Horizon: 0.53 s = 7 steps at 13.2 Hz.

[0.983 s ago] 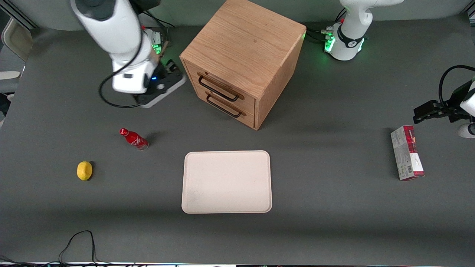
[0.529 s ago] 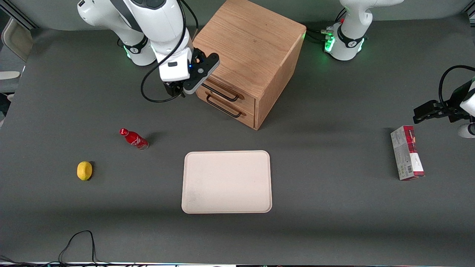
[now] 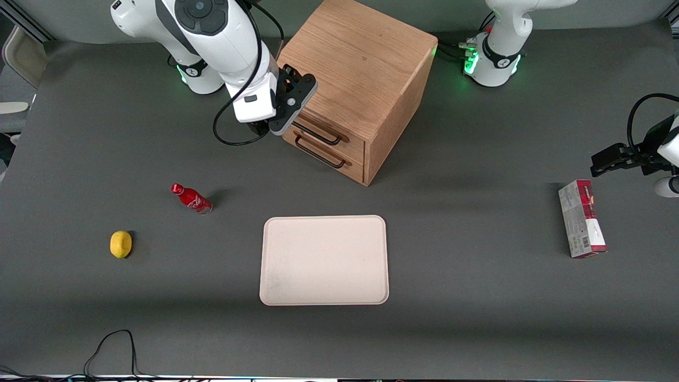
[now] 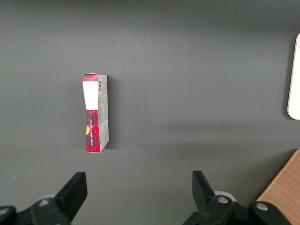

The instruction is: Open upper drawer

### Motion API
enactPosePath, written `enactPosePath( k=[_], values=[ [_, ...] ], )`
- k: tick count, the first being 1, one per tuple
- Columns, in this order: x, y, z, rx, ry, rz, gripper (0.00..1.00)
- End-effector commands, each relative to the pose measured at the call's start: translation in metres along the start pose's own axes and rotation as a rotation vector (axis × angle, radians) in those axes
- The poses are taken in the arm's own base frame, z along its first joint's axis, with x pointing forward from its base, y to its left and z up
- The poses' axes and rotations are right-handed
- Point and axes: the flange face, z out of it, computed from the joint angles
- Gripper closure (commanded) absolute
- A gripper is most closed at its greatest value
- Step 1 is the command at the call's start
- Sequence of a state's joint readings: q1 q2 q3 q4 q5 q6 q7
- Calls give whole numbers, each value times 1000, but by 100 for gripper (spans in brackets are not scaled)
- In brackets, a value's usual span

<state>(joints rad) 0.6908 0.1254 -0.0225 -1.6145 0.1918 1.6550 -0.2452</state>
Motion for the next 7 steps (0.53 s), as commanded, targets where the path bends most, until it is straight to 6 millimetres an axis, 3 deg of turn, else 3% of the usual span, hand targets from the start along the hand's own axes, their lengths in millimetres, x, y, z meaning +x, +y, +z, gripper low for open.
enactPosePath(
  k=[1, 3, 7],
  values=[
    [1, 2, 12, 22, 30, -17, 0],
    [0, 8, 36, 14, 50, -14, 0],
    [1, 12, 60, 3, 66, -15, 0]
  ],
)
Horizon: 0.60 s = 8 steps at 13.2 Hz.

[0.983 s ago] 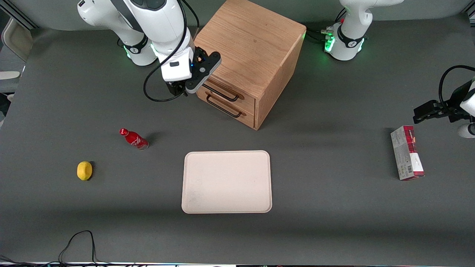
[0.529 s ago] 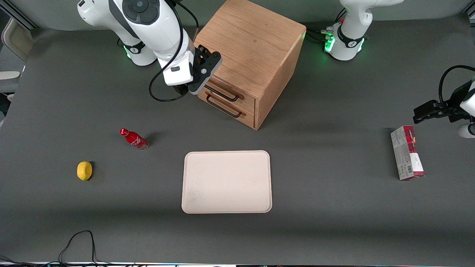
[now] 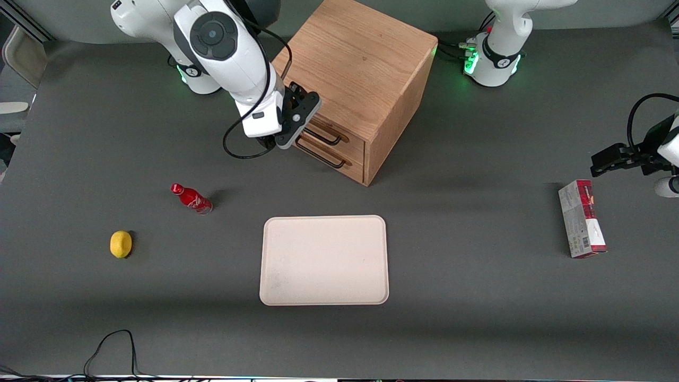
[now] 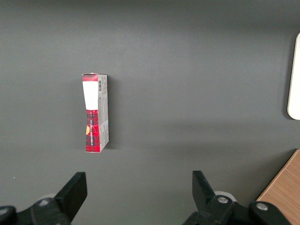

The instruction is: Open upper drawer

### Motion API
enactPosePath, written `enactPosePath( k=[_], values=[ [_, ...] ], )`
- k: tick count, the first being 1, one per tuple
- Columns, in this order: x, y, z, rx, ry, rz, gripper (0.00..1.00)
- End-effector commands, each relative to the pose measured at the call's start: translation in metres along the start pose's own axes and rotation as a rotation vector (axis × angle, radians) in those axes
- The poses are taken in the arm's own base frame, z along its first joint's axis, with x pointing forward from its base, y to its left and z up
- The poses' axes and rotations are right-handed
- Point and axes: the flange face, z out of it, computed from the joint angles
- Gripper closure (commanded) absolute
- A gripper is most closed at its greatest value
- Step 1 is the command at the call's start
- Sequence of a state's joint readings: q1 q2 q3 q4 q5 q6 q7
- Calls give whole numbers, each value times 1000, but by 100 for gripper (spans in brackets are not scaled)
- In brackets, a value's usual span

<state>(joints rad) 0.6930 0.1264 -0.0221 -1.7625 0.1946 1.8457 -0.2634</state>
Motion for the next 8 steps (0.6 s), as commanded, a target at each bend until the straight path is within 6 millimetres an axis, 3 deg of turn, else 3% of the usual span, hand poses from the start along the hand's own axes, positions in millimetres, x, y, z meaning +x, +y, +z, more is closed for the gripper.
enactPosePath(
  k=[1, 8],
  values=[
    [-5, -2, 12, 15, 27, -21, 0],
    [-6, -7, 44, 3, 35, -29, 0]
  ],
)
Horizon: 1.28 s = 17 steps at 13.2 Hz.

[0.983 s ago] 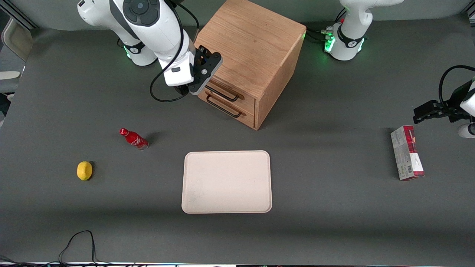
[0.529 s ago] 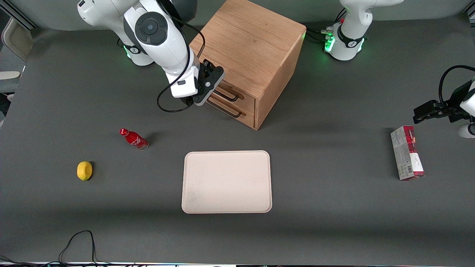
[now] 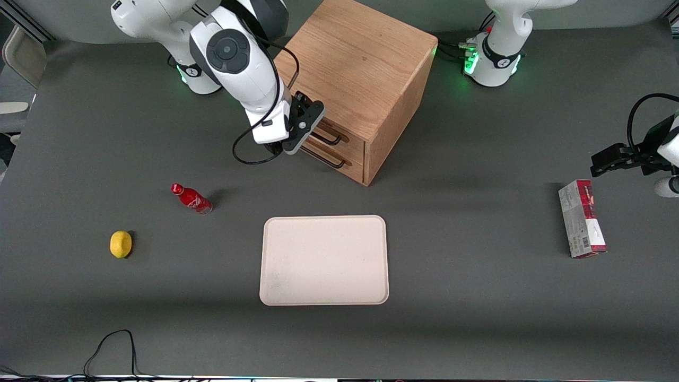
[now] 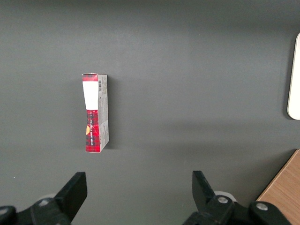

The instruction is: Open upper drawer

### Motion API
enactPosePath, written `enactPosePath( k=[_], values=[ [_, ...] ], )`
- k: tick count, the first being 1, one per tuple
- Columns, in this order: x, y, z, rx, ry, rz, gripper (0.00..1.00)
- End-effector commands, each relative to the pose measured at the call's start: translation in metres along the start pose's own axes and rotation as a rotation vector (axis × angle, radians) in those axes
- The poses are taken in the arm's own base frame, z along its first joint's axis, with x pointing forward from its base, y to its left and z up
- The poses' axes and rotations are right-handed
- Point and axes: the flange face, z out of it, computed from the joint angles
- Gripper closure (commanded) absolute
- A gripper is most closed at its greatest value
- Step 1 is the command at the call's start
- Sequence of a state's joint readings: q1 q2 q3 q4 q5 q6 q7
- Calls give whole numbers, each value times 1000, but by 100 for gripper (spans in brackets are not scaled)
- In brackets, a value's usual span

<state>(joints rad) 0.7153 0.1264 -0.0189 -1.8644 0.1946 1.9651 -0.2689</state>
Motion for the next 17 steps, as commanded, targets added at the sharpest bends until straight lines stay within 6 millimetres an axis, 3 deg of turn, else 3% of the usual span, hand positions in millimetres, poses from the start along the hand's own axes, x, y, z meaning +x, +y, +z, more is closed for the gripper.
enactPosePath(
  k=[1, 6, 17],
  values=[
    [-5, -1, 7, 10, 21, -17, 0],
    [-8, 4, 18, -3, 21, -15, 0],
    [-8, 12, 23, -8, 30, -7, 0]
  ],
)
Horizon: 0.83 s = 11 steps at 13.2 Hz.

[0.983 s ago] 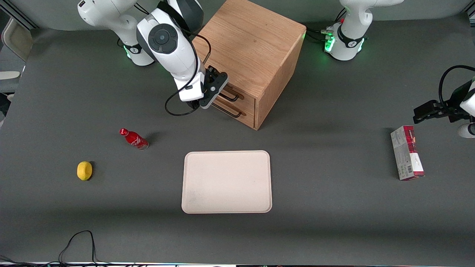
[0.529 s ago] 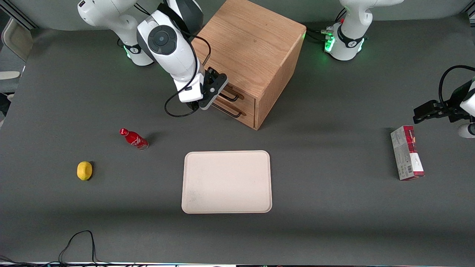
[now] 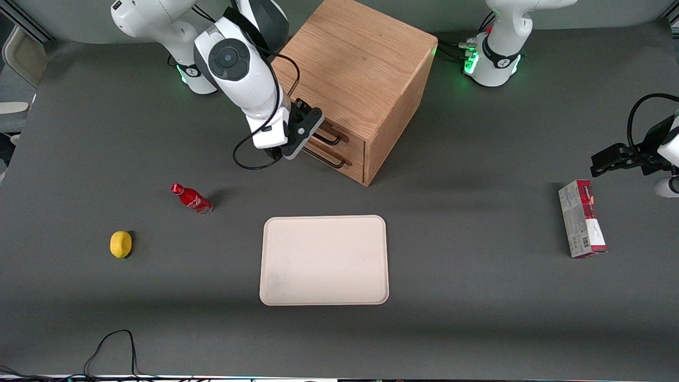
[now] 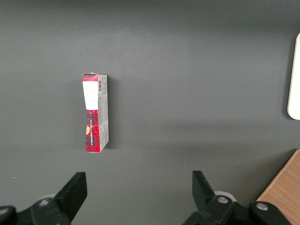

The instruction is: Open upper drawer

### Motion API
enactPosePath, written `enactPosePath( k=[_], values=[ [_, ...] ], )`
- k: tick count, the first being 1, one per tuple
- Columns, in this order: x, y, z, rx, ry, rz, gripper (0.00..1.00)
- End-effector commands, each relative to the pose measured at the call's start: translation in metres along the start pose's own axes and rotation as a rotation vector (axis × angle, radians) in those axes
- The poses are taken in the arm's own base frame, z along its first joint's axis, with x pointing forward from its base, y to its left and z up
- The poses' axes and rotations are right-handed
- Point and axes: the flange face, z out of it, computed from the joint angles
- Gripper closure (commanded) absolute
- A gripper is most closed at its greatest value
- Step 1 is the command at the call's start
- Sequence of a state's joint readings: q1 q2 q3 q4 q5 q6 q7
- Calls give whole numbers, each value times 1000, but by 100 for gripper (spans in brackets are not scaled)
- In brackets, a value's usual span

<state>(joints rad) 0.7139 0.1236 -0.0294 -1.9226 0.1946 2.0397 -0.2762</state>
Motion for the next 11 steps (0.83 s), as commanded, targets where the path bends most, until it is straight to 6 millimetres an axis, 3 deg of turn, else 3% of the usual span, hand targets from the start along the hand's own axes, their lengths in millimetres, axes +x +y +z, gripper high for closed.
enactPosePath(
  k=[1, 7, 11],
  values=[
    [0, 3, 12, 2, 11, -19, 0],
    [7, 7, 37, -23, -4, -26, 0],
    [7, 13, 41, -27, -6, -20, 0]
  ],
)
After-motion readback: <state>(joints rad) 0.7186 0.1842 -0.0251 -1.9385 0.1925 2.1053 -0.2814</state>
